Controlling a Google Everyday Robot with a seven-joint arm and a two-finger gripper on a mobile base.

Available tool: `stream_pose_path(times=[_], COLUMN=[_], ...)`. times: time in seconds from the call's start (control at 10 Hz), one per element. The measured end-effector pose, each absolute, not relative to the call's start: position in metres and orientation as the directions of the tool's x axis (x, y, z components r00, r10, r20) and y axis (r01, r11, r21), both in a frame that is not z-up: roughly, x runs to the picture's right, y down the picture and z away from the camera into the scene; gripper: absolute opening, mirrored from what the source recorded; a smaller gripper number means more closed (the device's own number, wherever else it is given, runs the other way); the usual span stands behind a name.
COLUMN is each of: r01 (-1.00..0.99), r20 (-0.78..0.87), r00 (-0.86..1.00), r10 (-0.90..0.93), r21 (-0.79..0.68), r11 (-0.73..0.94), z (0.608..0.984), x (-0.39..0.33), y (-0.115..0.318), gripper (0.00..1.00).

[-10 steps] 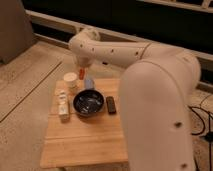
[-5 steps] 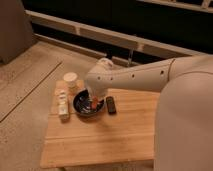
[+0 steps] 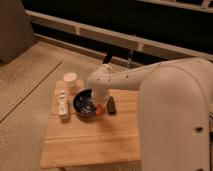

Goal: Place the pepper in the ceramic bowl

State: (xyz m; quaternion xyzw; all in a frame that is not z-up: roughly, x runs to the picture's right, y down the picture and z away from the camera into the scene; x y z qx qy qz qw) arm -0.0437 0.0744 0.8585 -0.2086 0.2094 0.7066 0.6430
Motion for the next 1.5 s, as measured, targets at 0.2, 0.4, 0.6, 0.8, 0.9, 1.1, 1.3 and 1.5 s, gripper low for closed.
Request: stream_pose_path(times=[0.2, 0.4, 0.6, 0.8, 0.9, 1.1, 1.3, 1.5], r01=[-1.0, -0.997, -0.991, -0.991, -0.991, -0.991, -0.989, -0.986], r20=[-0.573, -0.593, -0.615, -0.618, -0.612, -0.574, -0.536, -0.507], r00=[-0.015, 0.059, 0.101, 0.097, 0.091, 0.072, 0.069, 0.07], r10=[0.82, 0.803, 0.782, 0.78, 0.786, 0.816, 0.842, 0.859], r21=[-0.009, -0.071, -0.127, -0.136, -0.134, -0.133, -0.147, -0.167], r11=[-0.025, 0.021, 0.028, 0.016, 0.01, -0.006, -0.013, -0.018], z=[0.888, 0.907, 0.915, 0.914, 0.91, 0.894, 0.872, 0.848], x=[-0.08, -0.12, -0.141, -0.137, -0.133, -0.124, -0.122, -0.122], y=[0.035, 0.01, 0.0, -0.012, -0.018, -0.033, -0.038, -0.034], gripper=[0.01, 0.17, 0.39, 0.61, 0.71, 0.8, 0.8, 0.8])
